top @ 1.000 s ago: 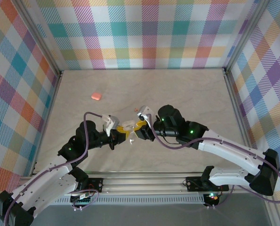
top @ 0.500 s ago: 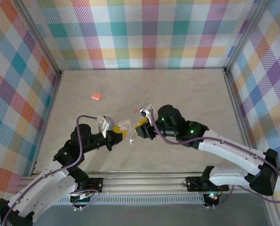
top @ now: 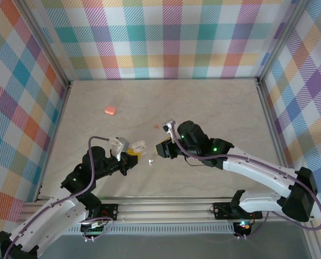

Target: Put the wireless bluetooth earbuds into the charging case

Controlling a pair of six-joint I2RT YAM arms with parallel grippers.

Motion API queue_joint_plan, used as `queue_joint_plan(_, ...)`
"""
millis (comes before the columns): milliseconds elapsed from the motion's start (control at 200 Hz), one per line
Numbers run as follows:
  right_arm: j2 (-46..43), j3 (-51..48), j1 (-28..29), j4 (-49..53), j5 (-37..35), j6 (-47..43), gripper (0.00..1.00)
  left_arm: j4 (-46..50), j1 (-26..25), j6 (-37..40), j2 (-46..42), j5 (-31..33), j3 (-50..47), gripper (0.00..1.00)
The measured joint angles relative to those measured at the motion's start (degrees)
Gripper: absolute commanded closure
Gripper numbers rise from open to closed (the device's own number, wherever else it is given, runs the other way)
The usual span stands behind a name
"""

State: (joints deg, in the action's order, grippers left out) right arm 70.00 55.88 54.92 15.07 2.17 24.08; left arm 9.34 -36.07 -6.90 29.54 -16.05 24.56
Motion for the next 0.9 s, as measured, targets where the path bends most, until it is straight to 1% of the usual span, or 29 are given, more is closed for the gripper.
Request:
queue_joint_plan(255, 10.86, -0.72, -3.04, 0.11, 0.42, 7.30, 0.66, 7.04, 0.02, -0.22, -6.58, 3.80, 0.02, 1.00)
queue_joint_plan(425, 18.71, -0.48, -3.58, -0.52, 3.10, 10.01, 0.70, 10.36, 0.02, -1.49, -8.79, 5.31, 0.02, 1.00)
queue_joint_plan(615, 30.14, 5.84, -3.56, 0.48, 6.51, 10.25, 0.74, 12.66, 0.00, -2.60, -10.32, 6.51, 0.02, 1.00)
queue_joint_plan(740, 34.36, 10.40, -3.34, 1.20, 7.74, 10.84, 0.71, 13.99, 0.00, -2.75, -11.28, 7.17, 0.04, 1.00)
queue_joint_plan(810, 35.04, 11.58, -3.13, 1.60, 7.67, 11.54, 0.67, 14.64, 0.02, -2.78, -11.93, 7.63, 0.04, 1.00)
queue_joint_plan(900, 35.08, 11.87, -2.56, 2.58, 6.84, 12.76, 0.65, 14.78, 0.00, -2.80, -12.72, 7.87, 0.04, 1.00)
